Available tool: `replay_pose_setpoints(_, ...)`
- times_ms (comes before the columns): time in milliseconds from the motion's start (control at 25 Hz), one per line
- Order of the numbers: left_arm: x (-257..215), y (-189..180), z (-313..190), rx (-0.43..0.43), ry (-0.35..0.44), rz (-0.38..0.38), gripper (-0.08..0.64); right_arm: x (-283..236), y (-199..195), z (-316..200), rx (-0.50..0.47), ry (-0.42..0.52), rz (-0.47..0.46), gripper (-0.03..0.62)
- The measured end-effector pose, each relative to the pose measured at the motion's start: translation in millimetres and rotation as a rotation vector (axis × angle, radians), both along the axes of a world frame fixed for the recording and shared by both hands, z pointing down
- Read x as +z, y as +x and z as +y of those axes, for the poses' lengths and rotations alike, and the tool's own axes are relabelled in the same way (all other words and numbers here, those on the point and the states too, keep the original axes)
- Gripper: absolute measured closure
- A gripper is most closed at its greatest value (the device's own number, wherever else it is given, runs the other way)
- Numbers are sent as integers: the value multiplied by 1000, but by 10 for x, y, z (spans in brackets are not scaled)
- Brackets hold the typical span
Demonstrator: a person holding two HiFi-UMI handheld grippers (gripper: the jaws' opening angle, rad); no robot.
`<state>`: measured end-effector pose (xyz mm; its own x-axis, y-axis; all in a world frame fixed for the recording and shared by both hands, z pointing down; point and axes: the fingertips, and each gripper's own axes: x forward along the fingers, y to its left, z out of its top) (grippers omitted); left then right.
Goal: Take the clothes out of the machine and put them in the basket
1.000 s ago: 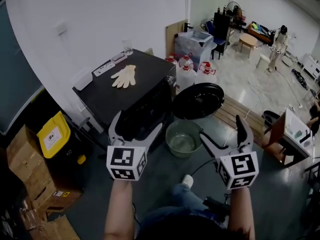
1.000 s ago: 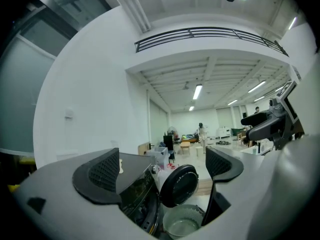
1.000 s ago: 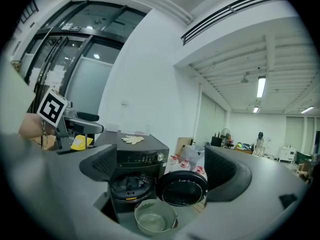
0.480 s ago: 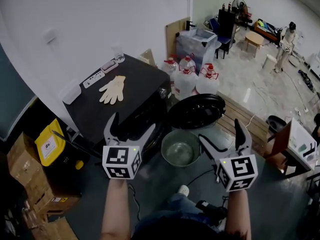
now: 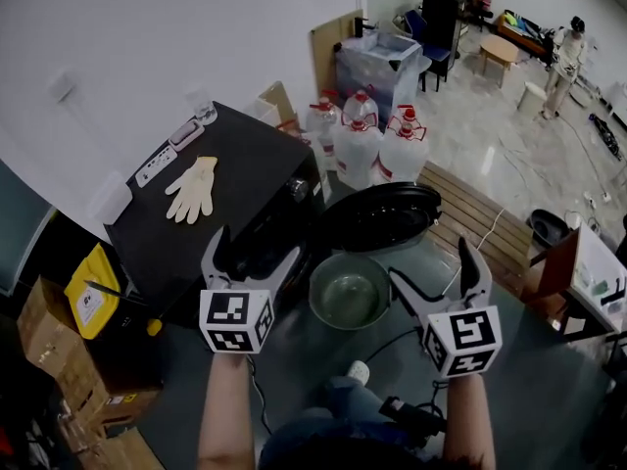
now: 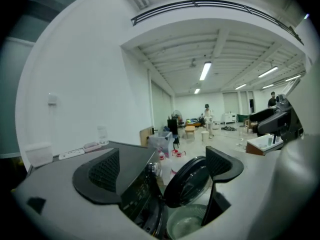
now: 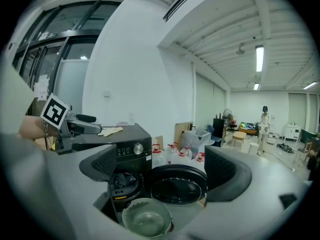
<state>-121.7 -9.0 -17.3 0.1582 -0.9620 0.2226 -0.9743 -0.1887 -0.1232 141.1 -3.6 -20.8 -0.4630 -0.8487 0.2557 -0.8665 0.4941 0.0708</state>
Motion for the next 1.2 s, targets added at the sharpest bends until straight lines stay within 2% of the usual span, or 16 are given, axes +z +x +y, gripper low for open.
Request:
replay_pose_setpoints(160,270,43,-140,11,-51,-6,20,254,36,-193,25,-58,12,46)
replay_pose_setpoints(360,431,131,-300,58,-53,10,23,489,31,-389,46,-98,10,46)
replay_pose_setpoints(680,1151,334,-482,147,-238,56,32,1094,-170,-417,59,-221,37,46)
replay_pose_setpoints(1000,1741,428,-564,233,-306,56,32,1566,-354,-517,119,-294,8,46)
replay_pose_setpoints(1160,2019,368,-548,229,-346,24,35,1804,-441,-485,141,-335,-26,46)
replay_pose_setpoints(1200,2092,343,-552,224,-352,26,55,1883,-464,-481,145,-346,-30,46)
